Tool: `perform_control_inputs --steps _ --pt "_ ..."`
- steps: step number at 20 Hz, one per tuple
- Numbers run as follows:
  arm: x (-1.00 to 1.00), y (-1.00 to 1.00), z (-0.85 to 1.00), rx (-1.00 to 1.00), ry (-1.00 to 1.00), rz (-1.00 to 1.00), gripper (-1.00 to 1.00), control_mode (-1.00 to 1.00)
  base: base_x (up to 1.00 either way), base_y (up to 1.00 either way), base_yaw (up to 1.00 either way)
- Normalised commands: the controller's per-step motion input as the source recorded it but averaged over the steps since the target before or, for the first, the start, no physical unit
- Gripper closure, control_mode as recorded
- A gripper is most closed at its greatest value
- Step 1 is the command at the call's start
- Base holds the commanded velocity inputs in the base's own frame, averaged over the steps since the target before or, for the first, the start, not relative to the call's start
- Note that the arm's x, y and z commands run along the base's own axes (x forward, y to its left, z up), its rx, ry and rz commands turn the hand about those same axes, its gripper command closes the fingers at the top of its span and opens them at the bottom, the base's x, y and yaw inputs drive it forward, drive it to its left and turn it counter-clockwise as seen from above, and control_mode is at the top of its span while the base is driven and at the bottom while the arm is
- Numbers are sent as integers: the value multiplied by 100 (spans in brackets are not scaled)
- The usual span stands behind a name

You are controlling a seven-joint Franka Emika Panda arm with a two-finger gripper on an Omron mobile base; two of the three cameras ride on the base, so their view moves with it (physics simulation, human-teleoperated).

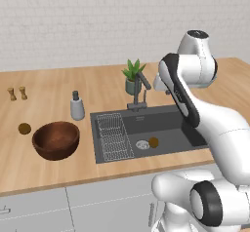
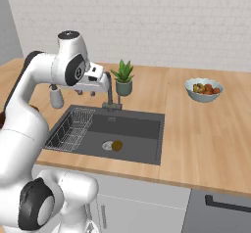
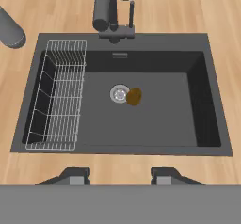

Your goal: Pick the avocado from the sink and place it in the bowl. Then pick the bowl and place it in the microwave. Then close the microwave door and press the start button.

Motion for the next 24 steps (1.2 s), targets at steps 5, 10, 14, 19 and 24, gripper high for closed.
perform_control_inputs --steps 5,10,14,19,24 --pt "2 -17 -12 -3 6 0 -100 -100 0 0 0" --pt "7 -85 -80 15 29 -5 -100 -100 0 0 0" --pt "45 -82 -100 44 30 -16 -100 -100 0 0 0" --pt "64 -7 -88 21 2 -11 -100 -100 0 0 0" --pt "50 18 -100 18 6 -22 -100 -100 0 0 0"
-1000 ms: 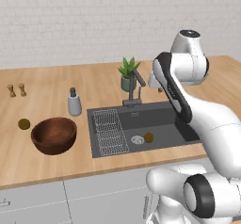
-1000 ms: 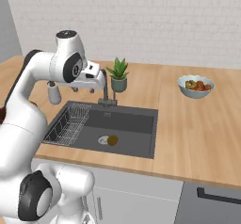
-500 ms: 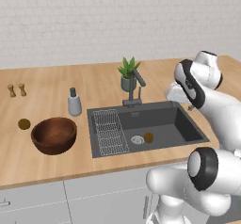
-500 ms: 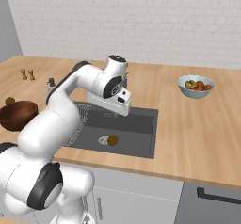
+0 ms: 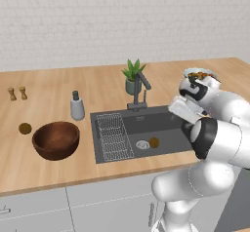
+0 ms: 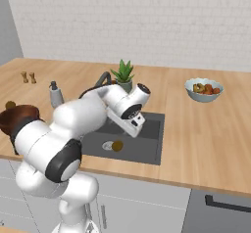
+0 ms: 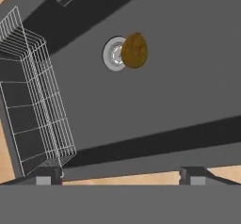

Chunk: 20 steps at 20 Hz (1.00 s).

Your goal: Pick the avocado from the sink and place it in the bowl. Then pick the bowl and place it in the microwave. Then close the microwave door and press the start button.

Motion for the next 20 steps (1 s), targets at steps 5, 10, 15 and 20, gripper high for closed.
perform_control_inputs --steps 5,10,15,20 --pt "36 31 -99 14 1 -14 -100 -100 0 0 0" --pt "4 8 -66 14 0 -1 -100 -100 0 0 0" --pt "34 30 -32 0 0 -1 -100 -100 0 0 0" --pt "39 10 -54 0 1 0 -100 -100 0 0 0"
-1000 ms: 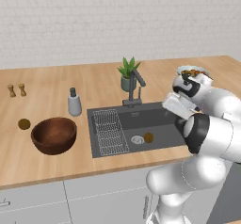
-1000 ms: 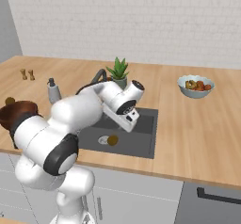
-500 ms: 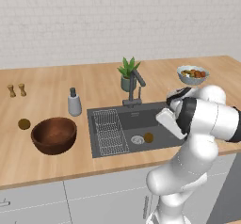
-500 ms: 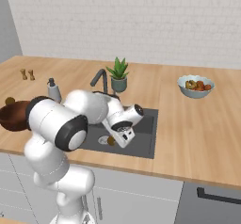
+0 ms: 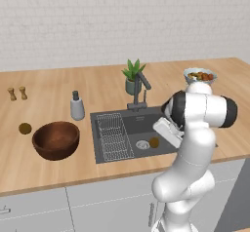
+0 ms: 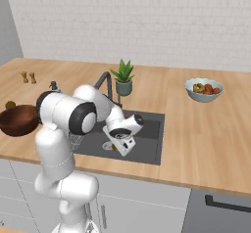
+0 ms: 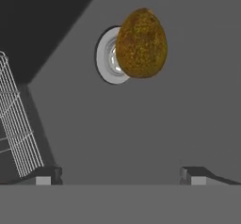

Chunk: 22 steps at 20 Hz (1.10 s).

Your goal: Pick the avocado from the sink and place it in the bowl. Then pick the bowl and place it in the microwave. Then close the microwave door and press the start button.

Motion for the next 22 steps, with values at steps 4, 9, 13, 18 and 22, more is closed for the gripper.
perform_control_inputs --steps 4,9,13,18,22 --pt "35 1 -48 0 0 0 -100 -100 0 0 0" --pt "40 0 -29 1 0 0 -100 -100 0 0 0" --pt "42 0 -34 0 0 0 -100 -100 0 0 0" --pt "41 0 -35 0 0 0 -100 -100 0 0 0" --pt "43 0 -28 0 0 0 -100 -100 0 0 0"
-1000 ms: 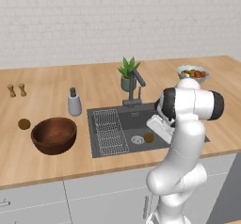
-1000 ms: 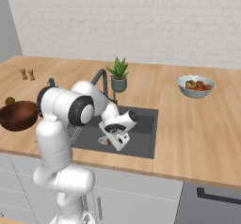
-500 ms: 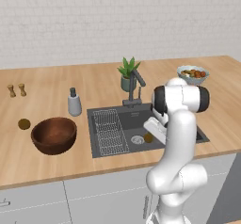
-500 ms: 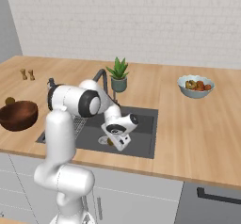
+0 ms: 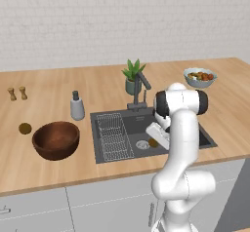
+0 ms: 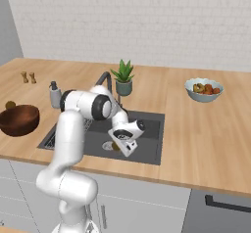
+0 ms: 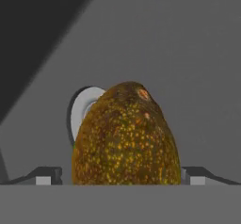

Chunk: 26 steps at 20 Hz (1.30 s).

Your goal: Pick the avocado from the sink and place it in the bowl. Then pick the bowl and place it in the microwave. Then close the microwave door and press the start button.

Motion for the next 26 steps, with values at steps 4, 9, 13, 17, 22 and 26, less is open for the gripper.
perform_control_inputs --steps 4,9,13,17,22,26 --pt "36 0 -18 0 0 0 100 -100 0 0 0" --pt "2 0 1 0 0 0 100 -100 0 0 0" --pt "-24 0 62 -1 0 6 100 -100 0 0 0" --pt "-49 0 100 -3 -4 13 100 -100 0 0 0" --pt "-62 0 100 -11 -12 20 100 -100 0 0 0" --pt "-93 14 100 -20 -16 21 100 -100 0 0 0"
